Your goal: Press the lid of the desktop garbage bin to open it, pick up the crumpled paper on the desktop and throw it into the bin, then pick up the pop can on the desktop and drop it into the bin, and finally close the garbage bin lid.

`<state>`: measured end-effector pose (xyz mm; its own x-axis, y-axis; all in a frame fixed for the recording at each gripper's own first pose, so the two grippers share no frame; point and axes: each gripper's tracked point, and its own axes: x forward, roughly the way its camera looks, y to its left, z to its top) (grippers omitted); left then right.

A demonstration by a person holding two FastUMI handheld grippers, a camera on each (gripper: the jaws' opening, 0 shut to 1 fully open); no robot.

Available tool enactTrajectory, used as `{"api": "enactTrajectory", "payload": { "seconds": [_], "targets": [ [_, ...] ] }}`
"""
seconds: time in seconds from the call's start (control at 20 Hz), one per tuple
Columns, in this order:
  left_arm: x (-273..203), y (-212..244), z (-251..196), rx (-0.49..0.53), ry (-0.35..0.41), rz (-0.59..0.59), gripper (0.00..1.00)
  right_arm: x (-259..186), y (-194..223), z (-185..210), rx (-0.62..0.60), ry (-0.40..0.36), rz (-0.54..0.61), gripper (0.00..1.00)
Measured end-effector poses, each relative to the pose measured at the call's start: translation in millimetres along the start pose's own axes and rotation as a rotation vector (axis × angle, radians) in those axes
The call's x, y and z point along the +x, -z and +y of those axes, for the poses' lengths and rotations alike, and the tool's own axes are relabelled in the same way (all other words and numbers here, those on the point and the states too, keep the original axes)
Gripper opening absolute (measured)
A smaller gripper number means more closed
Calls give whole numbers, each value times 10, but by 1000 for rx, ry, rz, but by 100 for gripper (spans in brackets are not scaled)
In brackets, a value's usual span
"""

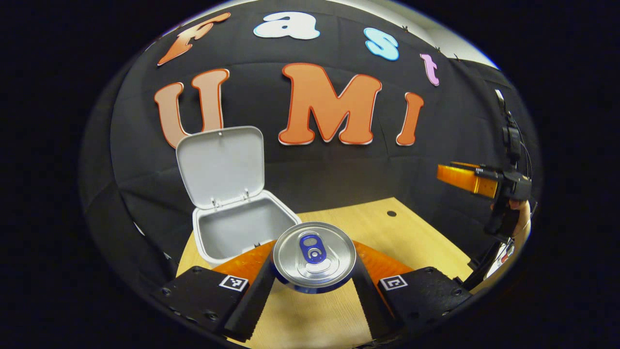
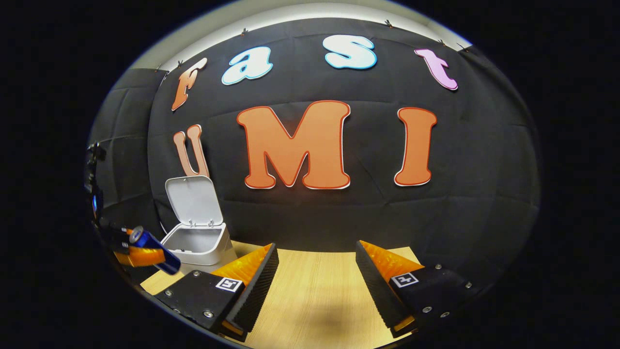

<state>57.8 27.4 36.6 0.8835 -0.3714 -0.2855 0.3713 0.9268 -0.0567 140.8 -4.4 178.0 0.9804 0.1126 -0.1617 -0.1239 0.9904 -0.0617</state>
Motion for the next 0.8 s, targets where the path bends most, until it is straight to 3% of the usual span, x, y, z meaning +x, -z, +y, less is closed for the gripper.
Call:
{"api": "enactTrajectory", "payload": {
  "seconds": [0.05,0.15,0.35,0.4,0.65,0.7,0.8],
  "targets": [
    [19,-127,122,-5,-21,-18,83,-6,-12,-32,0,6,-1,95],
    [71,-366,404,8,-82,-51,83,-30,-12,-90,5,20,-3,100],
    [268,-748,867,7,-153,-141,82,-45,33,-211,6,56,6,100],
    [350,-750,956,11,-167,-146,82,-48,61,-236,9,62,13,95],
    [834,-628,1205,-36,-192,-131,82,-49,206,-293,4,85,51,96],
    [925,-545,1231,-57,-187,-112,82,-89,226,-295,4,88,58,100],
    [1058,-368,1310,-83,-197,-79,83,-122,263,-298,1,95,67,96]
  ]
}}
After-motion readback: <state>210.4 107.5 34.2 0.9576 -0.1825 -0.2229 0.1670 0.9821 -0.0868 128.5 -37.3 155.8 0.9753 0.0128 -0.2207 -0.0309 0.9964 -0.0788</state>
